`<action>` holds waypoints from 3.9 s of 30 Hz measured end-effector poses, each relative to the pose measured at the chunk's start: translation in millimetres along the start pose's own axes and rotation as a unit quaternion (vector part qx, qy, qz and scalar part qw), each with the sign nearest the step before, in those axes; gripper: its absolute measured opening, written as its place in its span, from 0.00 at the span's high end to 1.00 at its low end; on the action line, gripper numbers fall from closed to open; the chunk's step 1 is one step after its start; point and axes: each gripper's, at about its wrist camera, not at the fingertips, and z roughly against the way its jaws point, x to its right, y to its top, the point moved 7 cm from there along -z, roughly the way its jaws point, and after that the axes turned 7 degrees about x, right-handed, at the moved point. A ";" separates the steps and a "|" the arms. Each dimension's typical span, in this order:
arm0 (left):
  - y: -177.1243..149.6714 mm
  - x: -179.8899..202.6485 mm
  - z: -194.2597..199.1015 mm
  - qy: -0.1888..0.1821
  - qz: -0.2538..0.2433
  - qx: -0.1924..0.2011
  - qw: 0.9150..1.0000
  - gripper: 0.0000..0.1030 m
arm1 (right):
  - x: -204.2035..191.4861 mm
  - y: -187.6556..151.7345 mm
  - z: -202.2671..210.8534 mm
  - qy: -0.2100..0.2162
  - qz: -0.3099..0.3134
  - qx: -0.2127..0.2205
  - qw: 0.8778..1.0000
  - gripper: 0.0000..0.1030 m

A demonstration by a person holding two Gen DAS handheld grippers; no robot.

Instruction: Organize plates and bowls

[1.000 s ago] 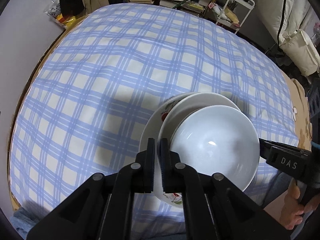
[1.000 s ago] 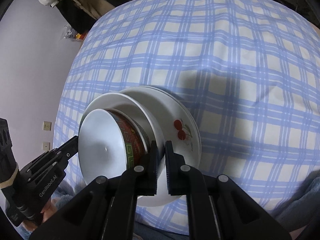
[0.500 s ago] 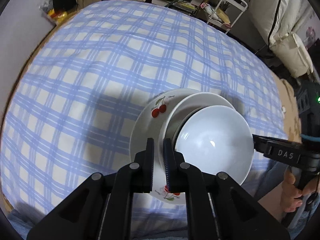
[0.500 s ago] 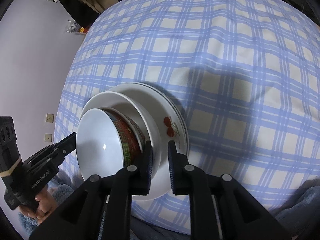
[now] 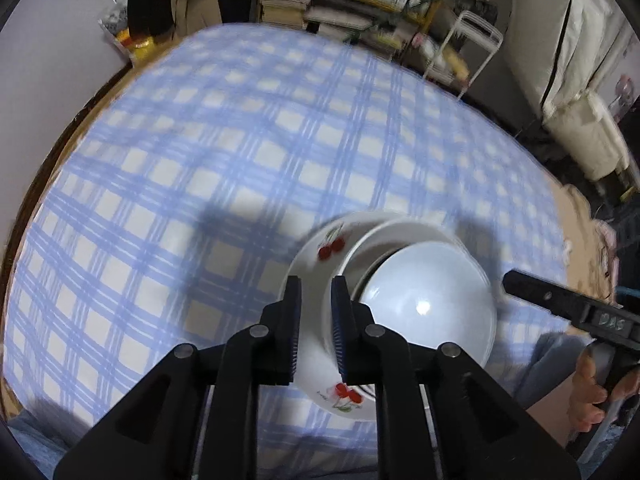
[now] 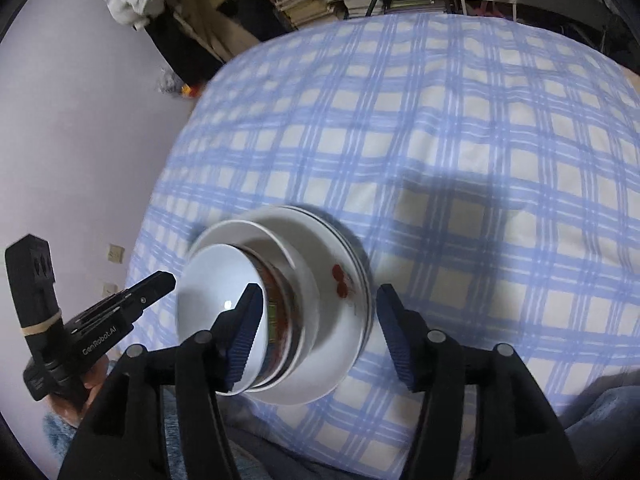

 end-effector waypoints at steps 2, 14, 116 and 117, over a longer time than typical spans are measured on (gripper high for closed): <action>3.1 -2.4 10.8 0.017 0.003 0.021 1.000 0.78 | 0.7 -0.4 5.6 -0.003 0.000 0.003 1.000 0.31; 8.1 1.9 84.2 0.154 -0.082 0.170 0.970 0.18 | -20.6 6.6 80.3 -0.035 0.074 0.167 0.983 0.08; -47.6 22.4 160.6 0.220 -0.117 0.325 0.912 0.06 | -42.2 -27.3 153.6 -0.109 0.197 0.351 0.909 0.00; -47.8 22.6 160.5 0.219 -0.117 0.325 0.913 0.06 | -42.3 -27.2 153.7 -0.108 0.197 0.351 0.909 0.00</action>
